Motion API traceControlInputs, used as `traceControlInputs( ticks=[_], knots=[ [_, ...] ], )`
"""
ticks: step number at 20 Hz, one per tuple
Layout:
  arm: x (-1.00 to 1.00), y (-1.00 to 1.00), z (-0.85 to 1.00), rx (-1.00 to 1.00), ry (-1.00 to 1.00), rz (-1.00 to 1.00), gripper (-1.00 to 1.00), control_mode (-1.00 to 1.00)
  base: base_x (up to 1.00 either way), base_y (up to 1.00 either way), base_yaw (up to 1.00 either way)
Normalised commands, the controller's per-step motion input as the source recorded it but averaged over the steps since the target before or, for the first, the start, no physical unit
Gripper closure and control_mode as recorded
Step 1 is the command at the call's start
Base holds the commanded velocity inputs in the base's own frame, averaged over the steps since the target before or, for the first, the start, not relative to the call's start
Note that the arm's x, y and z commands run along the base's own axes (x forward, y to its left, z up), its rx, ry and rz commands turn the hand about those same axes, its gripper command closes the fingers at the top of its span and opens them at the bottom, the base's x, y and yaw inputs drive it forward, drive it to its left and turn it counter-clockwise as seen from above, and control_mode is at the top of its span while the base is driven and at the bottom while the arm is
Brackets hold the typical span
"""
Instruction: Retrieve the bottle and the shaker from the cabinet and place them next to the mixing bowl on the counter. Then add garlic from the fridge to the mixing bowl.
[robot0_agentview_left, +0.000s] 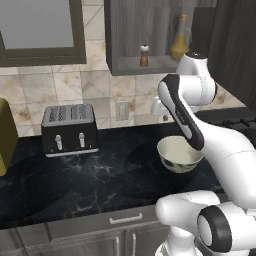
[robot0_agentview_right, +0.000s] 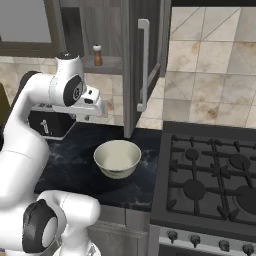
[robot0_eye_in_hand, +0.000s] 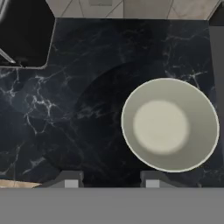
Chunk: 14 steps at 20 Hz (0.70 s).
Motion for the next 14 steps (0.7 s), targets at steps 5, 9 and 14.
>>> traceControlInputs(
  ticks=[5, 9, 14],
  knots=[
    [0.00, 0.04, 0.00, 0.00, -0.04, 0.00, -1.00, -1.00, 0.00, 0.00, 0.00],
    [0.01, 0.19, 0.14, 0.00, -0.24, 0.00, -1.00, -1.00, 0.00, 0.00, 0.00],
    [-0.01, 0.06, 0.32, 0.00, -0.27, -0.07, -1.00, -1.00, 0.00, 0.00, 0.00]
  ],
)
